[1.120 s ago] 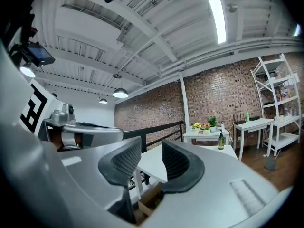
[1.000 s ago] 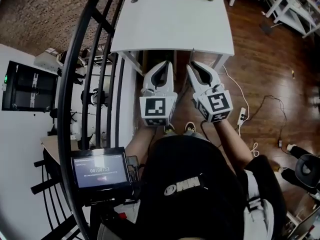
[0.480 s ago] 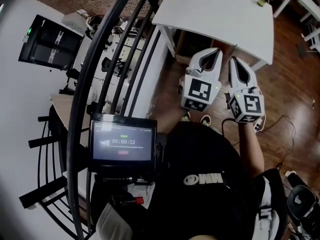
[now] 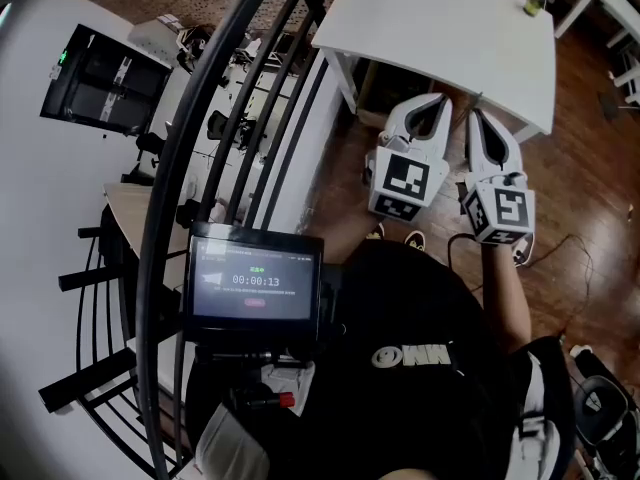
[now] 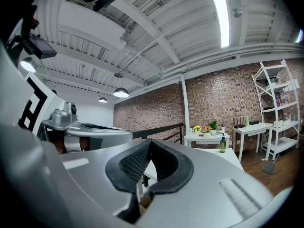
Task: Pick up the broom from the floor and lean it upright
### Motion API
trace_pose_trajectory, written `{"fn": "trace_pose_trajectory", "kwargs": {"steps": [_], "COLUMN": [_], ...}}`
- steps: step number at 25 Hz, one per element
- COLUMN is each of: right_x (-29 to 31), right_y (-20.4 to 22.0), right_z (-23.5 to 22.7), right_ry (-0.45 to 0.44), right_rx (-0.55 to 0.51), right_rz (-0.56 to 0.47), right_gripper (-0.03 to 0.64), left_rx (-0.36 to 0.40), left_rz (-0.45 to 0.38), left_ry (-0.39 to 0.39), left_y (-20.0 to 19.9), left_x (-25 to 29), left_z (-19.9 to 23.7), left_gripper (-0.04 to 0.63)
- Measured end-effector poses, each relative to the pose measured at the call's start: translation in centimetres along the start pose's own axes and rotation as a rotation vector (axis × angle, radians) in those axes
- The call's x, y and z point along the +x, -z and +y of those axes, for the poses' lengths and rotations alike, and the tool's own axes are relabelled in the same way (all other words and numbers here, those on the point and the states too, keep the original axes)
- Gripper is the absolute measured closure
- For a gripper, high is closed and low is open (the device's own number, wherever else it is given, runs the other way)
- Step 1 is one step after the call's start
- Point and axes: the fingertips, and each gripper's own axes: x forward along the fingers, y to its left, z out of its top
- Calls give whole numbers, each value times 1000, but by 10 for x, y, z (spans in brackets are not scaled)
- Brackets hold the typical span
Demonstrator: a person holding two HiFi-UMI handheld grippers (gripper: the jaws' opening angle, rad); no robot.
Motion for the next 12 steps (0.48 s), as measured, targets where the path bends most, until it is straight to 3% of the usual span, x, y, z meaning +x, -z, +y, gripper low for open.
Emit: {"fn": "trace_pose_trajectory", "kwargs": {"steps": [12], "right_x": [9], "right_y": [-2], "right_z": [4], "right_ry": [0], "right_rx": [-6], "right_rz": [-4], "right_gripper": [614], "left_rx": [7], "left_rz": [-5], "left_ry": [-4], "left_y": [-1], "left_x": [3], "left_z": [10], "left_gripper": [580]}}
